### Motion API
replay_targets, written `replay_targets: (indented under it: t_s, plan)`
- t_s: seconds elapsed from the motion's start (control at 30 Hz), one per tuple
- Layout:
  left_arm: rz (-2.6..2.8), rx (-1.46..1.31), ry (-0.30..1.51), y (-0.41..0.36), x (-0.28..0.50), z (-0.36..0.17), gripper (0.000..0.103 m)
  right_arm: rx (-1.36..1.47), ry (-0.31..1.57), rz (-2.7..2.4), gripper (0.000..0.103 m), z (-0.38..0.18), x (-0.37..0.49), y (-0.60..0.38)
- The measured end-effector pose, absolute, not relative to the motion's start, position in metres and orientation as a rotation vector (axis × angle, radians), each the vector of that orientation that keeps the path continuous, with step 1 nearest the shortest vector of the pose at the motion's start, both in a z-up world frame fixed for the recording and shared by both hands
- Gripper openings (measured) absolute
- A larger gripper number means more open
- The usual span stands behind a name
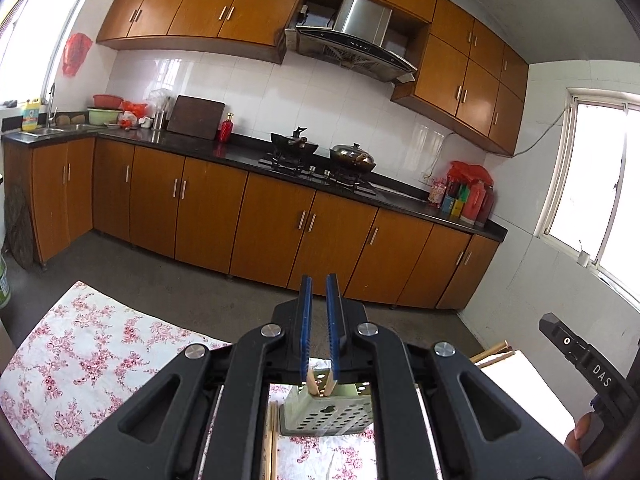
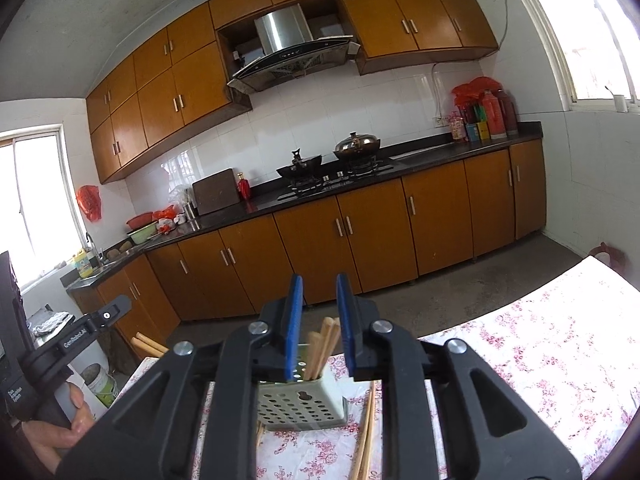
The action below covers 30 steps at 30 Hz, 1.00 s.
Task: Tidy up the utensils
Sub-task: 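Open both grippers to drop the chopsticks into the green holder, then grasp a bamboo chopstick with the right gripper while the left gripper grasps another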
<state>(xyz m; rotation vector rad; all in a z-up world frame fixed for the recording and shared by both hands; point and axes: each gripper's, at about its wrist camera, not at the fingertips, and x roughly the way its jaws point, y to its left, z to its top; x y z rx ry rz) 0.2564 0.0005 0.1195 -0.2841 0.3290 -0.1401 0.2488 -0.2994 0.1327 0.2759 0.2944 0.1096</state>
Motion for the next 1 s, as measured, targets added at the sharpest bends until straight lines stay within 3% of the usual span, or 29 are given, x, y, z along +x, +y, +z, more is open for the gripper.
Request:
replay_targets:
  t_s: [0.2,0.33,0.67,1.0]
  plan:
    - [-0.136,-0.283,0.325,0.017,0.228,0.123,0.011,0.279,0.32,0.036,0.023,0.116,0.22,-0.324]
    - [-0.105,-0.254,0.363,0.029,0.211,0.105,0.024,0.281,0.435,-0.009,0.023,0.079,0.211,-0.341]
    - [-0.078,-0.184,0.705,0.043,0.216,-0.011,0.024,0.231,0.866,0.098,0.021,-0.061,0.233,-0.3]
    - [-0.183,-0.188,0.827,0.034,0.212,-0.054,0.024,0.15,0.934,0.107,0.02,-0.101,0.245,-0.264]
